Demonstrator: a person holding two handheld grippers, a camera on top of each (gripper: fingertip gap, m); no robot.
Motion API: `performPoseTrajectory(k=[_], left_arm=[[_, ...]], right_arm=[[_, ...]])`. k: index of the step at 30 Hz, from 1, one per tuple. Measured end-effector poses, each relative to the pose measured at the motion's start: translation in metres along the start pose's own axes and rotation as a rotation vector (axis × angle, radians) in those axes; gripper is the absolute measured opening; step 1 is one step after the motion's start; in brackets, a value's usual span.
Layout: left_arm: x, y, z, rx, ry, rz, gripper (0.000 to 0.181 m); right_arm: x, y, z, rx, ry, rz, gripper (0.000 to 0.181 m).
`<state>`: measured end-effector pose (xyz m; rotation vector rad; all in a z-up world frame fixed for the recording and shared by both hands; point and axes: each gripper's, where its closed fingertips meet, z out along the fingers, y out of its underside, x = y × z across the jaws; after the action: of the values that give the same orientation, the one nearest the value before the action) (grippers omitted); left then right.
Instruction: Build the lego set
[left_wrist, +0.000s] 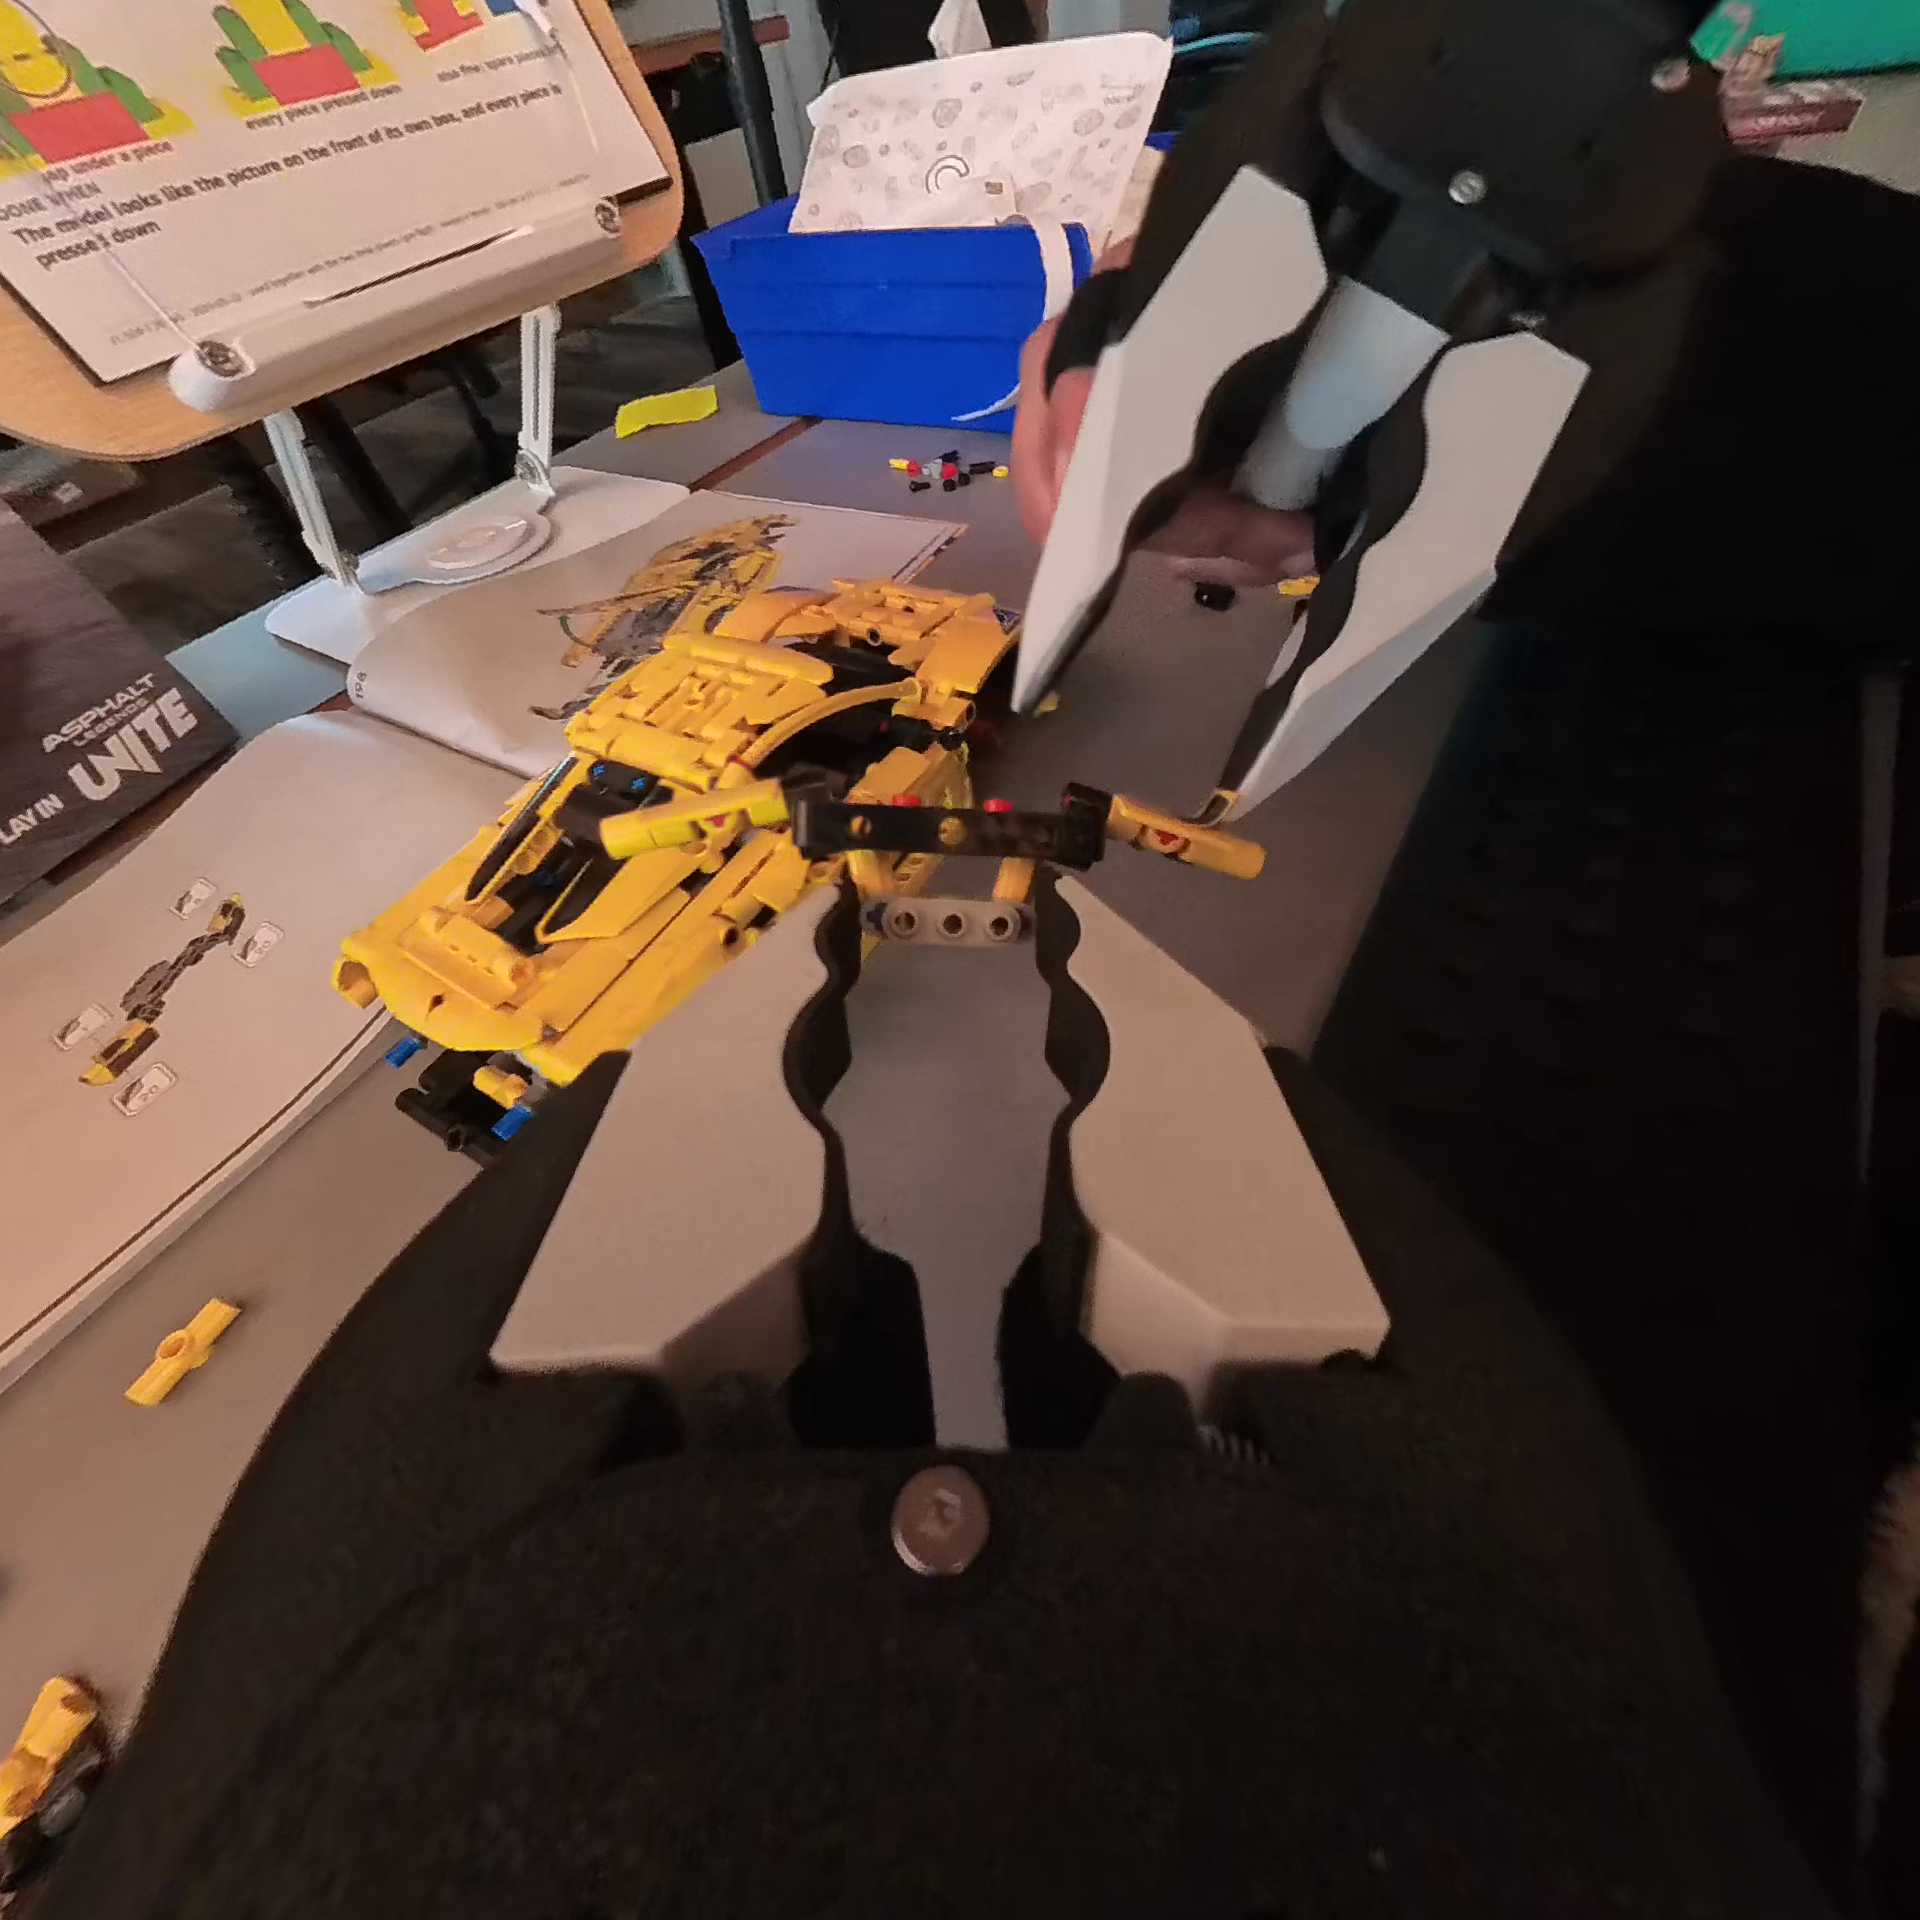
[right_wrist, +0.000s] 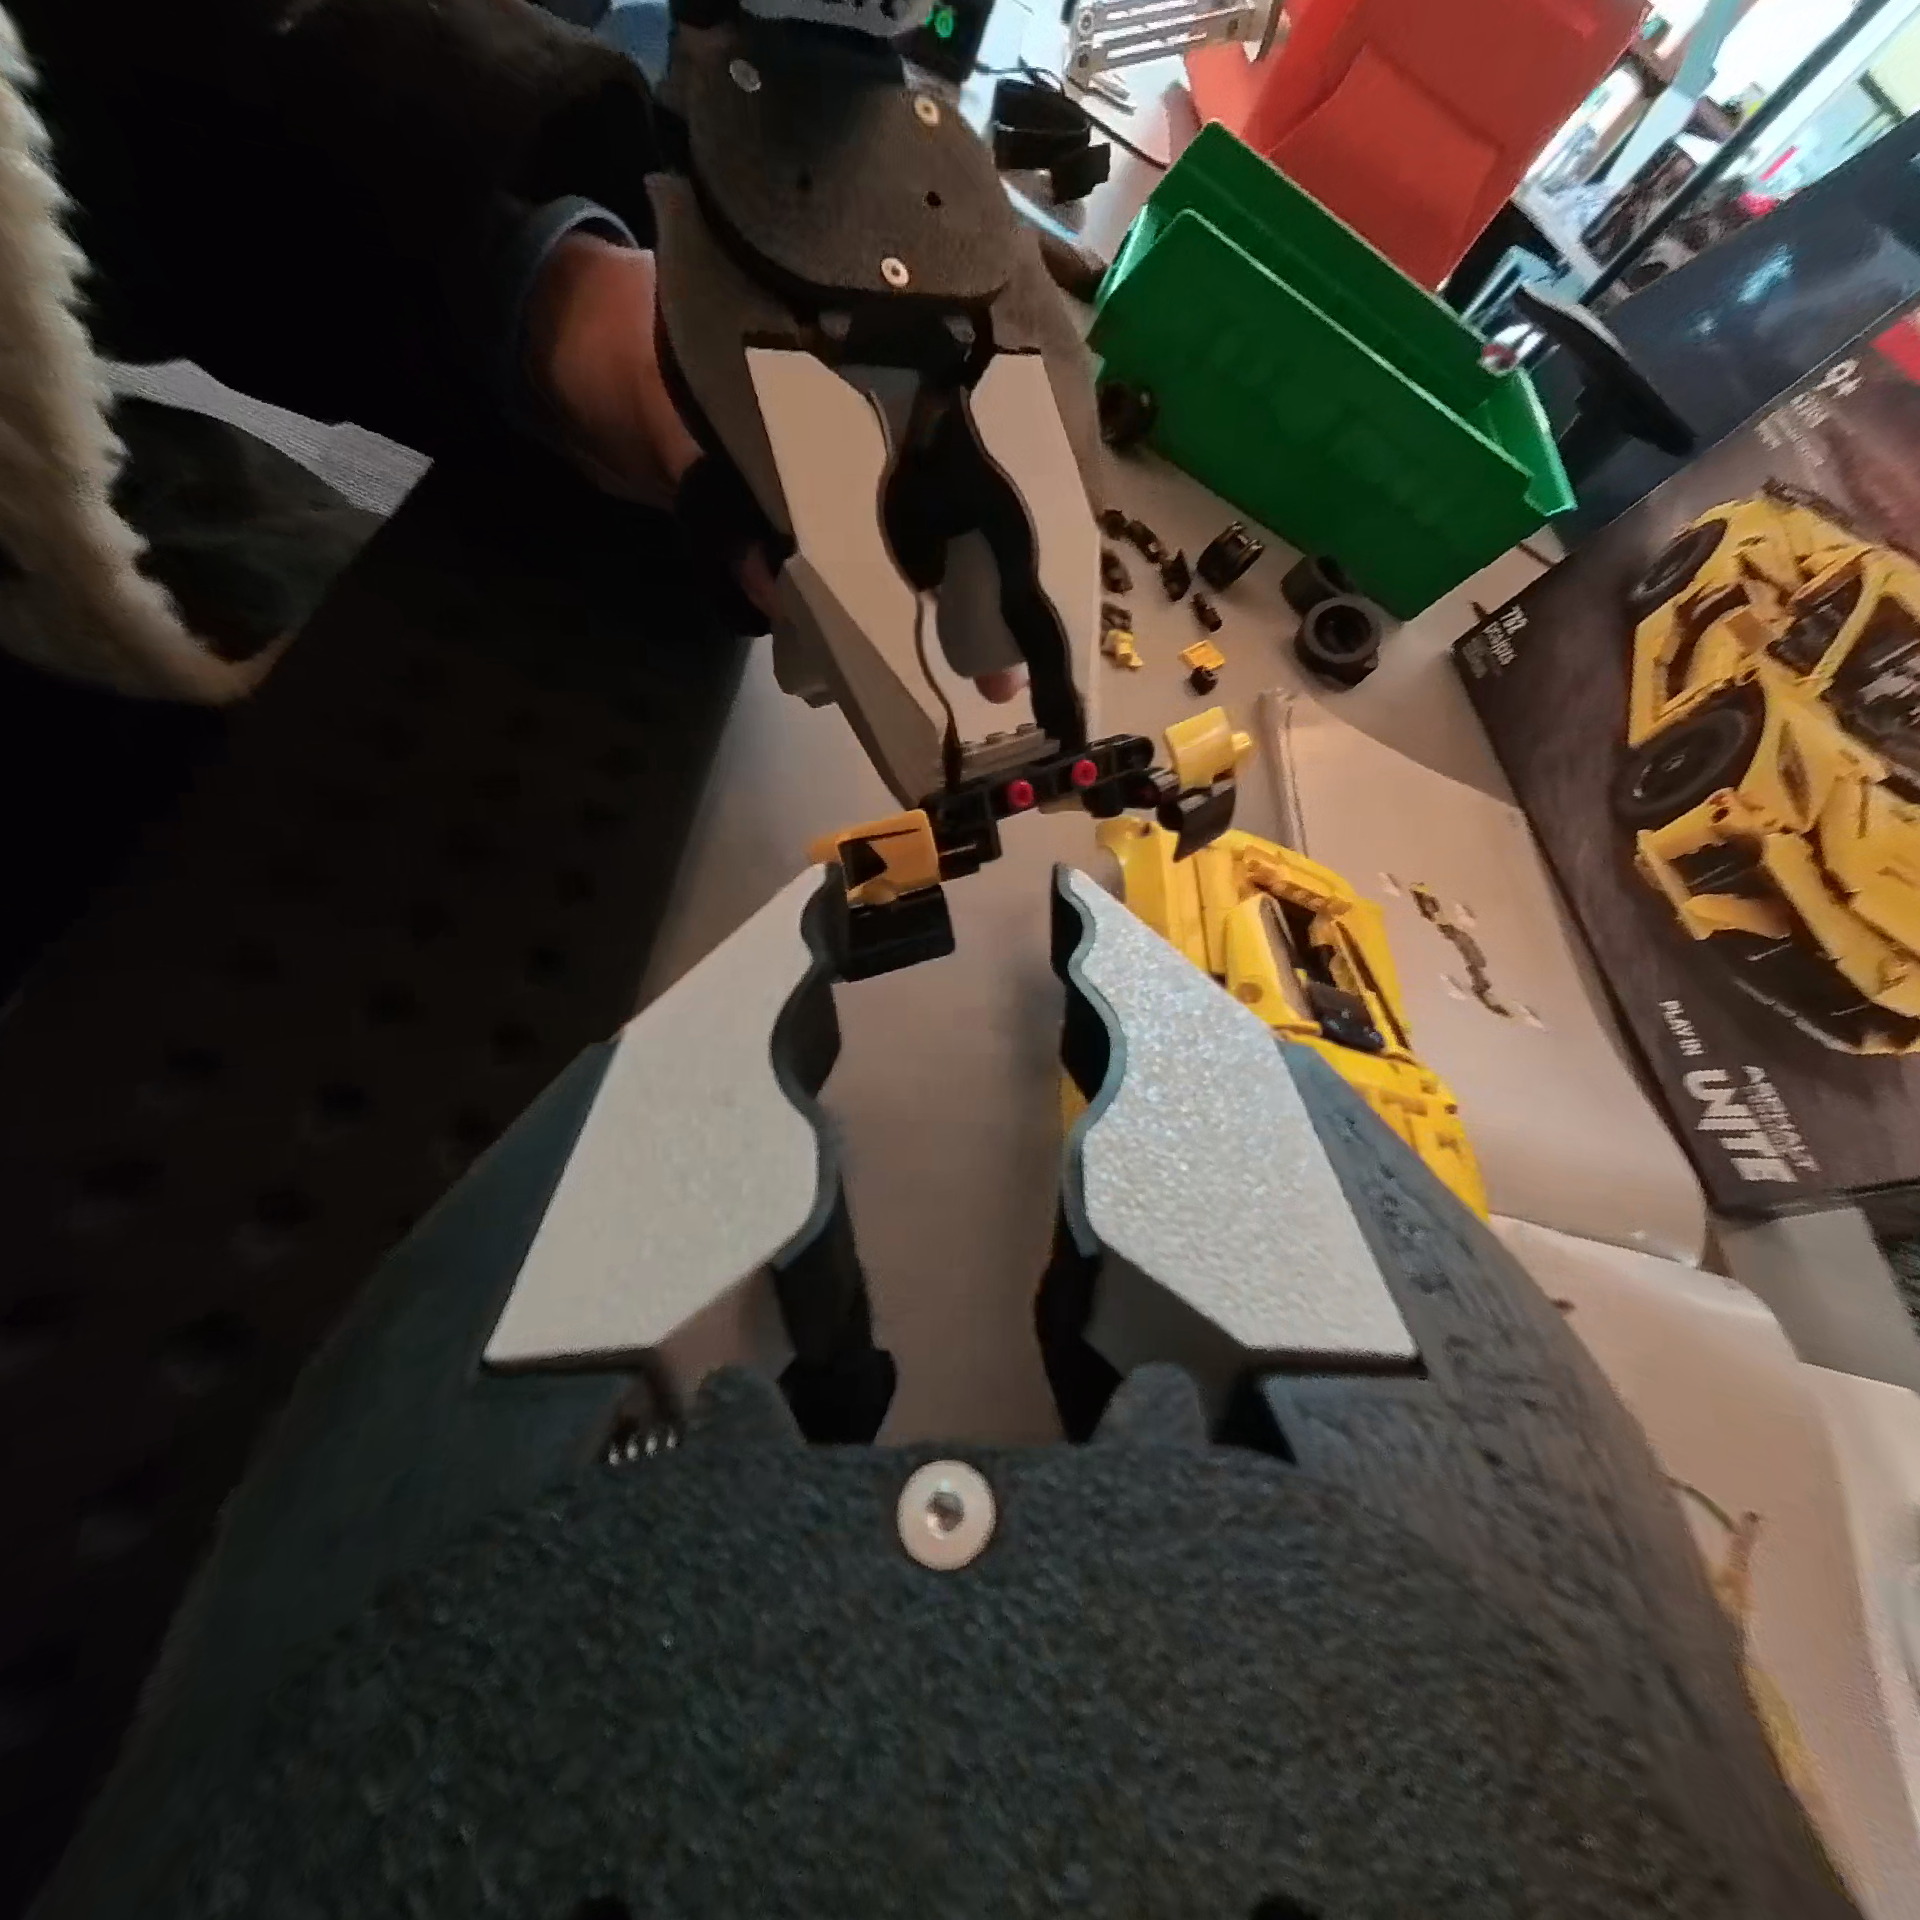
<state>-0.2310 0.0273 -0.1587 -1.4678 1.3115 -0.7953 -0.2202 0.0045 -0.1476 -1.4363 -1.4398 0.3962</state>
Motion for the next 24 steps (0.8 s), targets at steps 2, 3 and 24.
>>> performPoseTrajectory(k=[2, 3, 24], left_arm=[[0.004, 0.000, 0.001, -0.004, 0.012, 0.018, 0.034], [0.006, 0.000, 0.001, -0.004, 0.018, 0.028, 0.034], [0.043, -0.008, 0.003, 0.031, 0.144, 0.145, 0.033]], right_arm=[[-0.003, 0.002, -0.001, 0.004, -0.038, 0.041, 0.041], [-0.004, 0.004, -0.001, 0.004, -0.054, 0.058, 0.044], [-0.041, 0.015, -0.005, -0.044, -0.380, 0.355, 0.071]])
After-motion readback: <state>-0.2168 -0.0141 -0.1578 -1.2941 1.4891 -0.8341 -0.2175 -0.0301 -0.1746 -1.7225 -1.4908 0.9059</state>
